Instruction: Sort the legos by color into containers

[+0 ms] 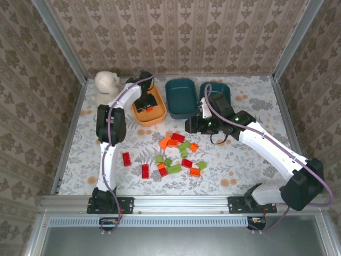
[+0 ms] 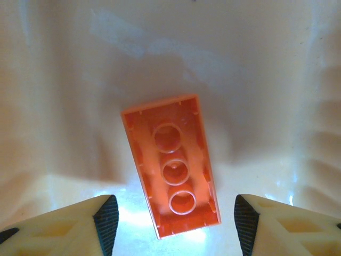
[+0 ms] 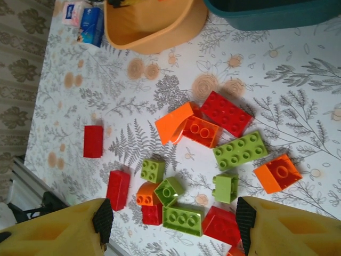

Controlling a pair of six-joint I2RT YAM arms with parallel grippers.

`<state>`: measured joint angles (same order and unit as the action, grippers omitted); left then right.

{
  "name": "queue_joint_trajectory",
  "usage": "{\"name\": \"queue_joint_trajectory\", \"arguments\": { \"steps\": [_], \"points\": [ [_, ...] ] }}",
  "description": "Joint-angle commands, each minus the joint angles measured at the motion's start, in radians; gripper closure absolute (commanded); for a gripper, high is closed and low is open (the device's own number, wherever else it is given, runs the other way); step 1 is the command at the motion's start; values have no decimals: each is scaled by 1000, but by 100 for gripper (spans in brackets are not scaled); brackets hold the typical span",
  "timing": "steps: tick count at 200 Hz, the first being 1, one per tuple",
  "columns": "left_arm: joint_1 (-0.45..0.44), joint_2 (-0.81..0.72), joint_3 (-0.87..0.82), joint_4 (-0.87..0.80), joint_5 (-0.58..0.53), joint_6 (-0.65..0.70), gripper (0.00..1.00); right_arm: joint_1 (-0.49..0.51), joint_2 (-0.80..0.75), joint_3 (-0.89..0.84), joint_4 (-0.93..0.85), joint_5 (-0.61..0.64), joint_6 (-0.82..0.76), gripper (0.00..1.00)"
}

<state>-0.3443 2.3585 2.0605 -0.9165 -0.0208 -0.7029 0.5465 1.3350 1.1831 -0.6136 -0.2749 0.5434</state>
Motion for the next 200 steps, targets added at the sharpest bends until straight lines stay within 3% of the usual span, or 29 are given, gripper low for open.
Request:
{"name": "queue_joint_trajectory", "arguments": {
  "steps": [1, 50, 105, 161, 200],
  "points": [
    [-1, -123, 42, -18, 12, -1, 35, 3, -31, 13, -65, 50, -40, 35],
    [-21, -370, -58, 45, 22, -30, 30, 72, -30, 31, -110, 110, -74, 36],
    [-38, -794, -439, 133, 5, -96, 28, 238, 49, 99, -109, 177, -92, 36],
    [-70, -1325, -833, 75, -174, -227, 28, 458, 394, 352, -59, 151, -108, 35],
    [-87, -1592, -880, -129, -293, -264, 30, 531, 639, 513, 35, 162, 19, 33]
  ]
}}
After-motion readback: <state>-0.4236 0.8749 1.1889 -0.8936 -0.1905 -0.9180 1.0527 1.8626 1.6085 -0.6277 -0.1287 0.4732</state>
